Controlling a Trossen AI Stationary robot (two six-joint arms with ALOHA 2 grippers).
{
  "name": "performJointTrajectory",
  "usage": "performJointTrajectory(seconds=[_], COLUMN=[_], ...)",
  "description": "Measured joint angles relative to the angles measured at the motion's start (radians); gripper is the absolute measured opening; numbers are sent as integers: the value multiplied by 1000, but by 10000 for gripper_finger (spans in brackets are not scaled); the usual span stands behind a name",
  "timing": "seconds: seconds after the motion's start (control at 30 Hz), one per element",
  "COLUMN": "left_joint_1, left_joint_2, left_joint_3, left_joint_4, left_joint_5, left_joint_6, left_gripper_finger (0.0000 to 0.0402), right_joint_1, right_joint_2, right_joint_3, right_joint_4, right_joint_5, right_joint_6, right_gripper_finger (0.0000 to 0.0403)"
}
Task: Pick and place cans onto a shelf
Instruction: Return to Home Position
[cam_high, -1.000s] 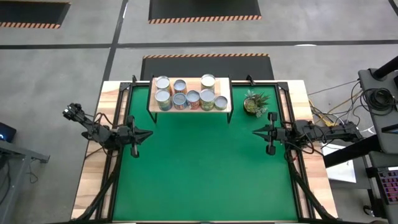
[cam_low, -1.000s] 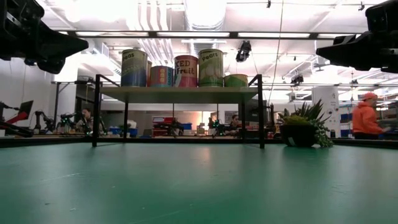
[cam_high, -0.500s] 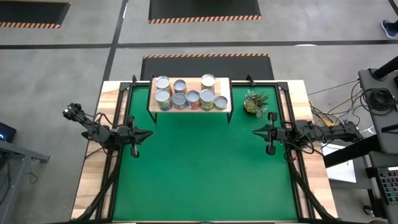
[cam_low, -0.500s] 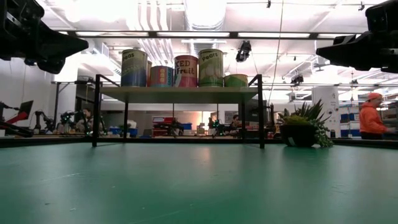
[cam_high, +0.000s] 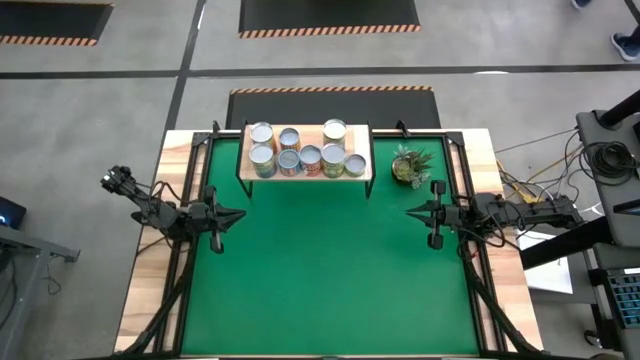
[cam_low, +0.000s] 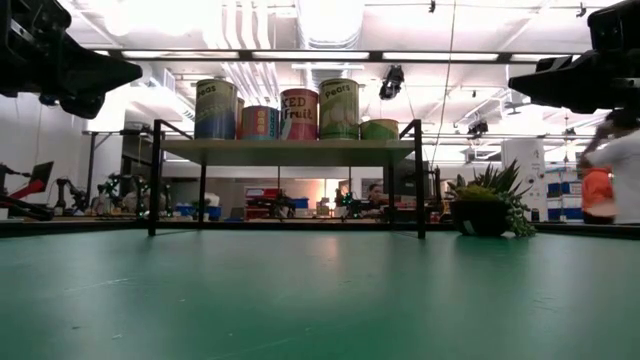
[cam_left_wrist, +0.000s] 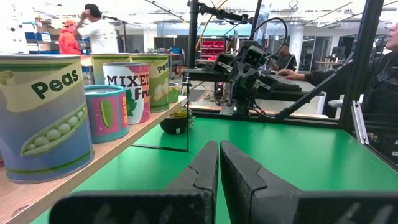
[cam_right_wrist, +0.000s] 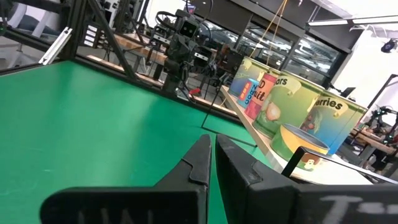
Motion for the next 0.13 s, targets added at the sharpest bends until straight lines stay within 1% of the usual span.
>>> performJointTrajectory(seconds=[0.13], left_joint_1=[0], left_joint_2=[0], left_joint_3=[0], left_joint_4=[0], left_joint_5=[0], left_joint_6=[0], left_gripper_finger=[0], right_joint_1=[0], right_joint_2=[0], right_joint_3=[0], right_joint_4=[0], right_joint_5=[0], right_joint_6=[0], right_gripper_finger=[13])
